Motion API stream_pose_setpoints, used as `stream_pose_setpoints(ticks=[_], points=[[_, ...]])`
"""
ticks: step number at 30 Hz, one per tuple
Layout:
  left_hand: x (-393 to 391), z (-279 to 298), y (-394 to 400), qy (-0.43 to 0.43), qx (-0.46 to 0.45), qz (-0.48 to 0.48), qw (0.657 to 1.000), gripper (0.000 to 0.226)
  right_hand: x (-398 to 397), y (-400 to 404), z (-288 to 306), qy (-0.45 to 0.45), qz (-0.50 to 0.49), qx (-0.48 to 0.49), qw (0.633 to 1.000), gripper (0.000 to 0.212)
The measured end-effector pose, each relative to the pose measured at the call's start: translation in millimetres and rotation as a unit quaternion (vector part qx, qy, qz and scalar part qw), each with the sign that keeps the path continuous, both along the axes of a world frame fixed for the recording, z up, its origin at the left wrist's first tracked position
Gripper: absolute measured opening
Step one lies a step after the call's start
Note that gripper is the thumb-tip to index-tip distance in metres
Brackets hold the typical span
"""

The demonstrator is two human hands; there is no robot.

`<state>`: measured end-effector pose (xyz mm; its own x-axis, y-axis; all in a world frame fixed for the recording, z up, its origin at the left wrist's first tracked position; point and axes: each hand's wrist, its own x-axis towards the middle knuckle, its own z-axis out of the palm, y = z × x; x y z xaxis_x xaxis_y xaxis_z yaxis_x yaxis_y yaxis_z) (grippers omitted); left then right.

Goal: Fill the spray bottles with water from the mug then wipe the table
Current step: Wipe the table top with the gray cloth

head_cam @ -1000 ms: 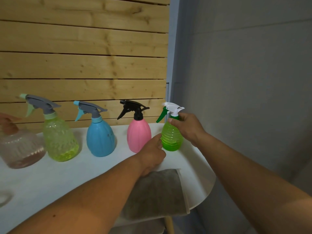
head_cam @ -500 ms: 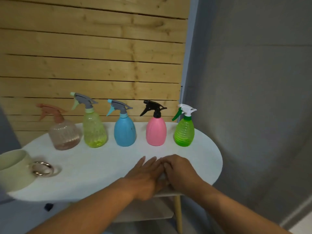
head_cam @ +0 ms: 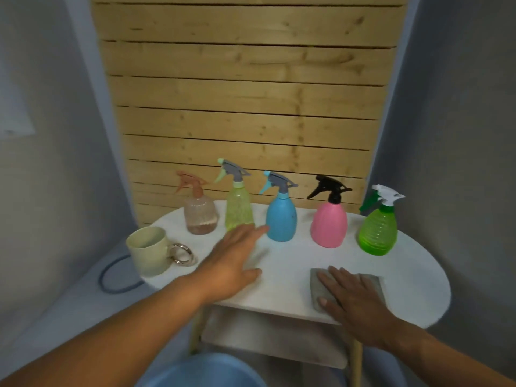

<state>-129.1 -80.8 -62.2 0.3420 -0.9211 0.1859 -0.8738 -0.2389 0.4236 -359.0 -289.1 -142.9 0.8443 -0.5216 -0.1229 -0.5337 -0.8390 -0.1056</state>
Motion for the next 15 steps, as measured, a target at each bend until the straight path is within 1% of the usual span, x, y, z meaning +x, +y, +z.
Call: stream_pose_setpoints(ticks=[1, 2, 3, 5, 6, 7, 8, 10, 11, 12, 13, 15], points=[[12.5, 2.1, 16.4, 0.0, -0.03, 0.022, 0.999, 0.089, 6.4, 5.7, -0.6, 0.0, -0.007, 0.009, 1.0, 0.131], [23.9, 5.1, 26.2, 0.001, -0.058, 0.042, 0.997, 0.091, 11.0, 8.0, 0.0, -0.006, -0.016, 0.017, 1.0, 0.13], [36.3, 6.7, 40.8, 0.004, -0.077, 0.069, 0.995, 0.094, 18.9, 15.3, -0.9, -0.009, -0.017, 0.019, 1.0, 0.121], [60.0, 11.9, 66.3, -0.009, -0.09, 0.127, 0.988, 0.102, 38.1, 30.2, -2.4, -0.015, -0.018, 0.008, 1.0, 0.081], [69.7, 14.4, 76.0, -0.012, -0.085, 0.155, 0.984, 0.107, 47.2, 38.3, -2.7, -0.012, -0.022, 0.003, 1.0, 0.068], [79.9, 15.8, 86.5, -0.005, -0.077, 0.182, 0.98, 0.114, 57.6, 47.2, -3.6, -0.009, -0.018, 0.001, 1.0, 0.064], [91.1, 17.4, 99.1, 0.004, -0.062, 0.21, 0.976, 0.121, 70.8, 57.0, -4.2, -0.007, -0.007, 0.001, 1.0, 0.066], [108.8, 15.3, 110.3, 0.027, -0.021, 0.256, 0.966, 0.138, 80.7, 64.4, -1.1, -0.006, 0.008, 0.01, 1.0, 0.08], [119.6, 13.5, 119.3, 0.041, -0.002, 0.276, 0.96, 0.146, 87.1, 67.0, 1.8, -0.005, 0.021, 0.006, 1.0, 0.082], [128.9, 10.7, 124.7, 0.059, 0.012, 0.288, 0.956, 0.152, 88.8, 66.1, 4.2, 0.0, 0.033, -0.006, 0.999, 0.078], [135.6, 7.3, 127.8, 0.081, 0.018, 0.29, 0.953, 0.155, 86.6, 64.2, 7.8, 0.005, 0.045, -0.019, 0.999, 0.075], [146.8, -0.9, 131.9, 0.15, -0.001, 0.285, 0.947, 0.154, 81.8, 56.5, 12.5, 0.014, 0.073, -0.007, 0.997, 0.075]])
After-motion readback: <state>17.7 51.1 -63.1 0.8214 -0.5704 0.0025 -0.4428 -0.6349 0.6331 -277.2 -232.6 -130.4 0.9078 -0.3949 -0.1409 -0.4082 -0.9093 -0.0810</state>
